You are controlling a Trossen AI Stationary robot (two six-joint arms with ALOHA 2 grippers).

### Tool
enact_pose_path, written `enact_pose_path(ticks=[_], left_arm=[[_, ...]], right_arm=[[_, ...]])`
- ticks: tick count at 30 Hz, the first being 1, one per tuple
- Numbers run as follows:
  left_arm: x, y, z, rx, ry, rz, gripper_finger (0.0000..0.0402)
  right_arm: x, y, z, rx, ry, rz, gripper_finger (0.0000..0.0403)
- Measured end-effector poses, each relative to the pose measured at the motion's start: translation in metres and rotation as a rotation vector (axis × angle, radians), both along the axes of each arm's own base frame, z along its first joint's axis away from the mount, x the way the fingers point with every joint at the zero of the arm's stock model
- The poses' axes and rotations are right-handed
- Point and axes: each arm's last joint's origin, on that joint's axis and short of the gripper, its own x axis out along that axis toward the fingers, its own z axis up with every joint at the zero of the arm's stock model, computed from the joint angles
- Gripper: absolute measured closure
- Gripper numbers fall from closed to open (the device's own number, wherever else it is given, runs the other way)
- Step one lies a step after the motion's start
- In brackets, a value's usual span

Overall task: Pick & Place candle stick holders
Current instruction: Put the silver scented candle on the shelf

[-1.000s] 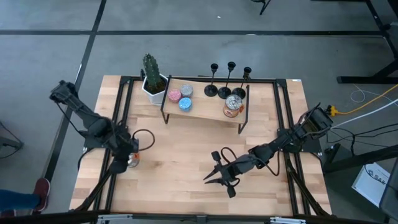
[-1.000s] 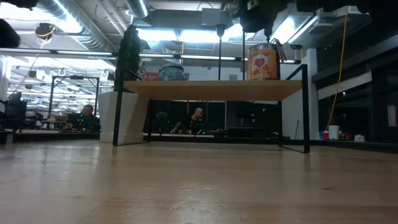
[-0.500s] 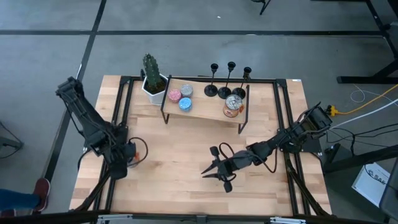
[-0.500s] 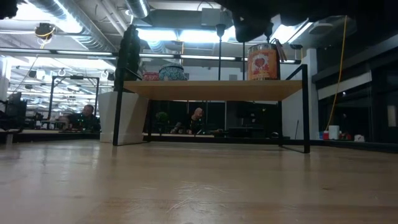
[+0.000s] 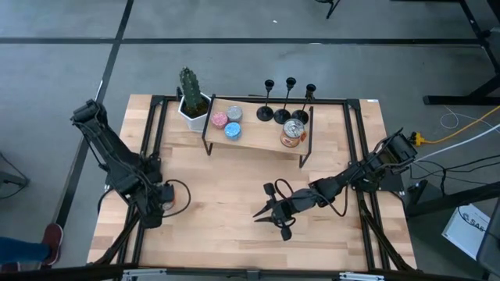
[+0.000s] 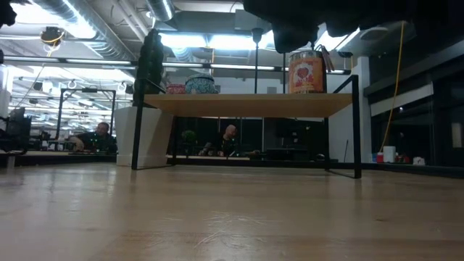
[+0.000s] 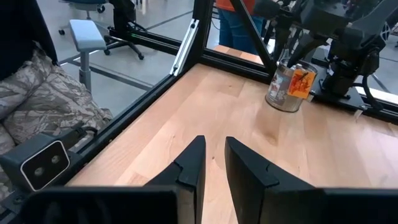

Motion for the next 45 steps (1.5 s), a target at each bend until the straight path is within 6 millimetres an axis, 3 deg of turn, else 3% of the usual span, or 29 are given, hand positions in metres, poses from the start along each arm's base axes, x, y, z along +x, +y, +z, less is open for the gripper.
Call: enact_pose_path(ticks=[7, 16, 24, 45], left_arm=[[0.003, -0.001, -0.005, 0.069, 0.002, -0.026, 0.029], [0.005, 0.002, -0.006, 0.13, -0.045, -0.095, 0.0393], [0.021, 0.01, -0.006, 0.205, -0.134, -0.252, 0.0398], [0.094, 0.055, -0.01, 0.214, -0.343, -0.712, 0.0399]], right_arm=[[0.0, 0.0, -0.001, -0.004, 0.007, 0.0, 0.0338], [0.0, 0.0, -0.002, -0.009, 0.017, -0.001, 0.0338], [0.0, -0.001, -0.002, -0.009, 0.018, -0.001, 0.0338], [0.0, -0.001, -0.002, -0.01, 0.018, -0.007, 0.0338]])
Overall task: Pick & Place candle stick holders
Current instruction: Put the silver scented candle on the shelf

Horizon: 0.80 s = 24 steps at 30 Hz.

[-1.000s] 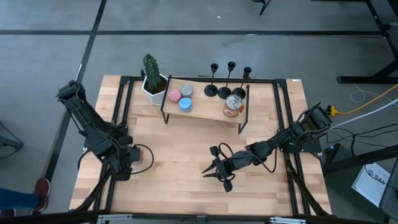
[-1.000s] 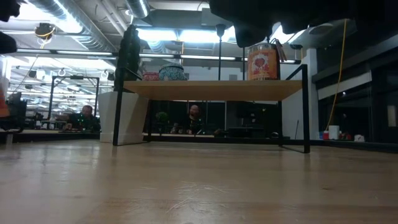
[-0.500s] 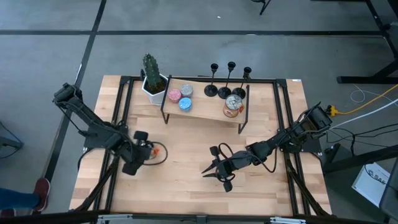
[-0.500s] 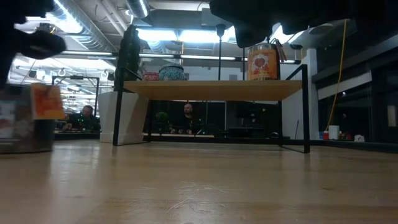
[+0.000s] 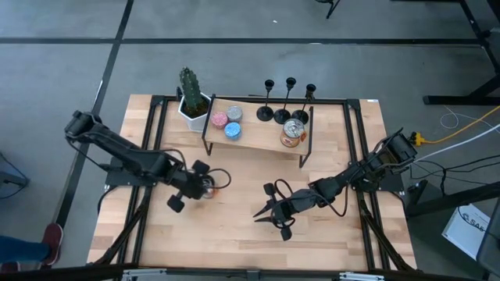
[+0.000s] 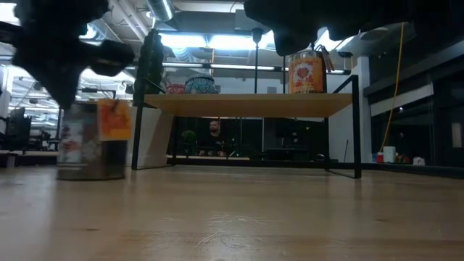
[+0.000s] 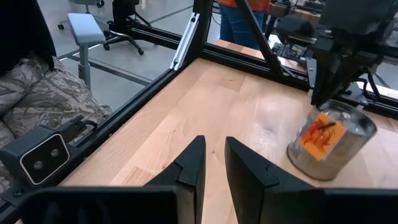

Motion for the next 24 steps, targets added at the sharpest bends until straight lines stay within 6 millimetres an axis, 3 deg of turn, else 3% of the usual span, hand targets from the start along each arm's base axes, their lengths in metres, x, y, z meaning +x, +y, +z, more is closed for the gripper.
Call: enact_pose_path(ticks=[7, 16, 24], left_arm=[[0.018, 0.003, -0.005, 0.008, -0.072, -0.134, 0.0399], [0.021, 0.004, -0.005, 0.034, -0.106, -0.186, 0.0399], [0.021, 0.004, -0.005, 0.035, -0.106, -0.186, 0.0399]], right_arm=[[0.004, -0.006, 0.002, 0.014, -0.013, -0.023, 0.0338], [0.007, -0.014, 0.008, 0.059, -0.037, -0.053, 0.0338], [-0.017, -0.028, 0.042, 0.018, 0.052, -0.133, 0.0338]])
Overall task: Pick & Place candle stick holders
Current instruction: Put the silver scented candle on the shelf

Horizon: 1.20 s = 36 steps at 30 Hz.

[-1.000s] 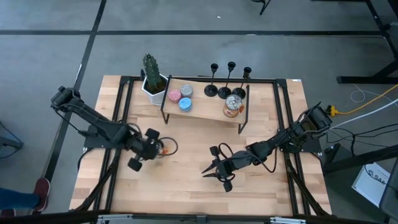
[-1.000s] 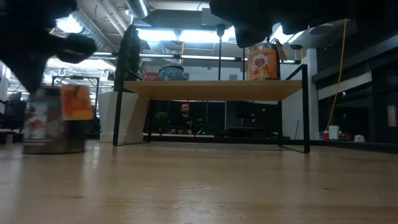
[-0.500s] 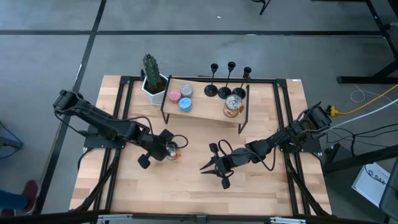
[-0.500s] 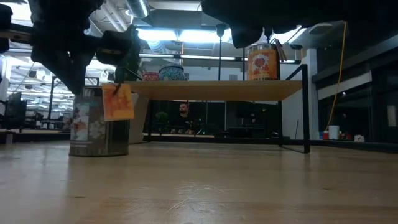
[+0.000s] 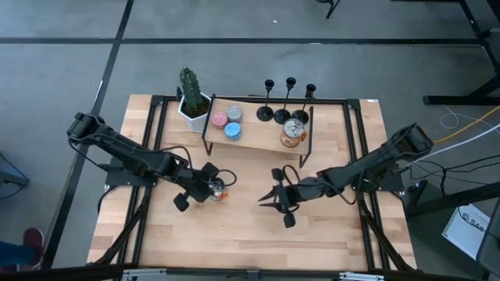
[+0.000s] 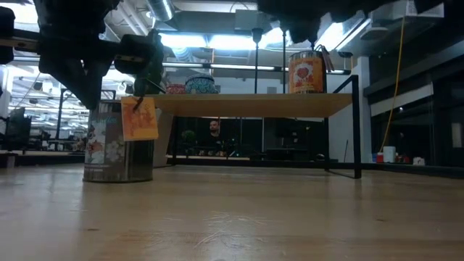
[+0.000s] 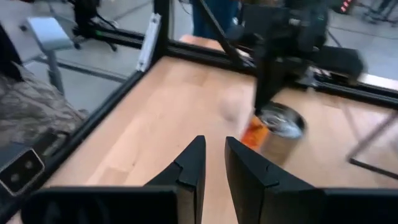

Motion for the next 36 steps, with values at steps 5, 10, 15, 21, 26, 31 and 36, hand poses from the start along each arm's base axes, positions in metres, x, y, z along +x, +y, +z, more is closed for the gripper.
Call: enact_pose_path(ticks=[5, 10, 15, 21, 26, 31, 36], left_arm=[[0.0, 0.0, 0.0, -0.001, -0.006, 0.0, 0.0399], [0.002, 0.0, 0.001, -0.002, -0.022, 0.004, 0.0399], [0.004, 0.0, 0.001, -0.005, -0.039, 0.011, 0.0399], [0.008, 0.003, 0.001, -0.021, -0.061, 0.041, 0.0399], [0.013, 0.001, -0.001, -0.037, -0.076, 0.055, 0.0398], [0.016, 0.0, -0.002, -0.051, -0.083, 0.049, 0.0398], [0.016, 0.0, -0.002, -0.05, -0.082, 0.049, 0.0398]], right_arm=[[-0.016, -0.009, 0.016, -0.03, 0.014, -0.009, 0.0338], [-0.043, -0.019, 0.012, -0.023, -0.04, 0.04, 0.0338], [-0.07, -0.032, 0.002, 0.003, -0.199, 0.056, 0.0338], [-0.085, -0.055, -0.005, 0.003, -0.314, 0.009, 0.0338], [-0.093, -0.074, -0.001, -0.01, -0.312, 0.079, 0.0338], [-0.105, -0.085, 0.006, -0.02, -0.29, 0.061, 0.0338], [-0.12, -0.089, 0.011, -0.024, -0.247, 0.06, 0.0338]])
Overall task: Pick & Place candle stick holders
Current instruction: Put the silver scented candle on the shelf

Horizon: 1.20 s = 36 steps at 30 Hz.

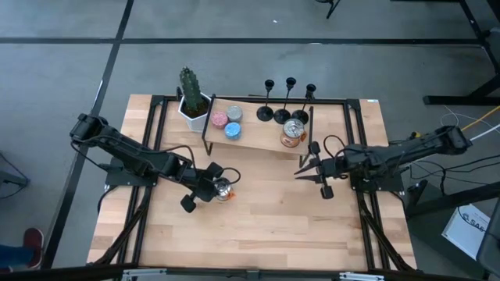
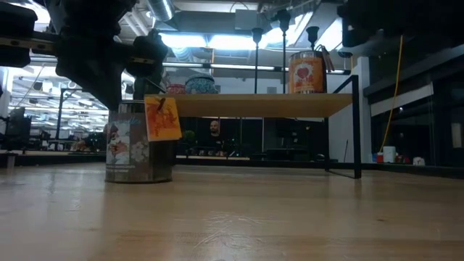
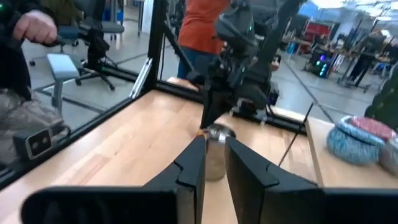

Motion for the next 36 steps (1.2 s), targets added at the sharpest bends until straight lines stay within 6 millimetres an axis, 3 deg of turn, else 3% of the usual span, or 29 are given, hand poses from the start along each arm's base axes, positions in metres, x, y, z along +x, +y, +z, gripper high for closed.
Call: enact_pose_path(ticks=[8, 36], left_arm=[[0.0, 0.0, 0.0, 0.002, 0.004, 0.0, 0.0391], [-0.001, 0.0, 0.0, -0.04, 0.02, 0.032, 0.035]], right_arm=[[-0.015, 0.005, 0.002, 0.003, 0.037, 0.1, 0.0338], [-0.04, -0.009, 0.005, -0.025, 0.086, -0.022, 0.0338]])
